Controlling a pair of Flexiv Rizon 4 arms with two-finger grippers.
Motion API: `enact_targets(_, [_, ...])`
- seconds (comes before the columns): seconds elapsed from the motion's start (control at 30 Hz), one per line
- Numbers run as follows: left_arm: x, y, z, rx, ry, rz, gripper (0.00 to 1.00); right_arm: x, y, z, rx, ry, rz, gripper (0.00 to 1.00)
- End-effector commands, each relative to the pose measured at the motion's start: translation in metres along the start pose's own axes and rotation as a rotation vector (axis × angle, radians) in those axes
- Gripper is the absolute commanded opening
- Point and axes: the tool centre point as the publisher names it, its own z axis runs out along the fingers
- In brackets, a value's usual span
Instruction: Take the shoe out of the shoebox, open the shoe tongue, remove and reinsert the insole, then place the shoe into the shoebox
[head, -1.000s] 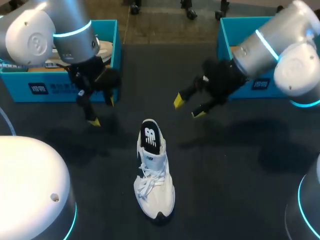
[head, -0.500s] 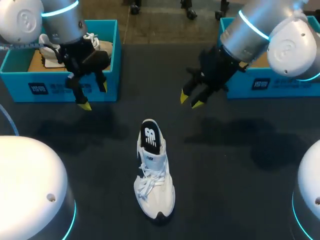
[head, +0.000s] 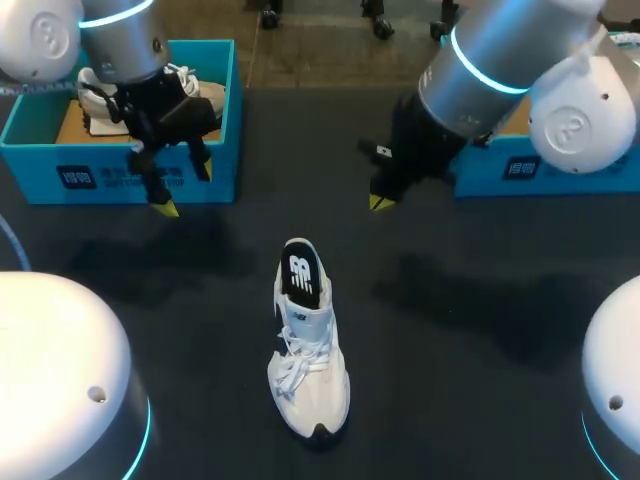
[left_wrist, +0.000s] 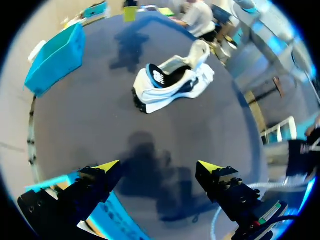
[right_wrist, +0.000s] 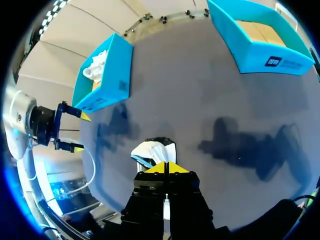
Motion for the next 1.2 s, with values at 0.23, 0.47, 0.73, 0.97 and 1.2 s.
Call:
enact_targets(0.23, [-0.013,0.021,-0.025,-0.043,0.044,0.196,1.0,0.05,-0.027,0.013,-0.057,-0.184,-0.008,0.0])
enact_targets(0.47, [-0.015,0.044,-0.051,-0.015,0.043,0.274,1.0,0.075,-0.042,0.028,-0.075,-0.245,-0.004,0.0])
enact_targets(0.73, [-0.018,0.069,-0.075,0.026,0.057,0.345,1.0,0.102,-0.055,0.037,-0.072,-0.232,0.025,0.0])
enact_targets(0.97, [-0.018,0.069,-0.075,0.026,0.057,0.345,1.0,0.115,-0.062,0.039,-0.062,-0.219,-0.002,0.0])
enact_targets(1.2, [-0.018,0.069,-0.075,0.026,0.057,0.345,1.0,0.115,-0.062,0.039,-0.062,-0.219,-0.002,0.0])
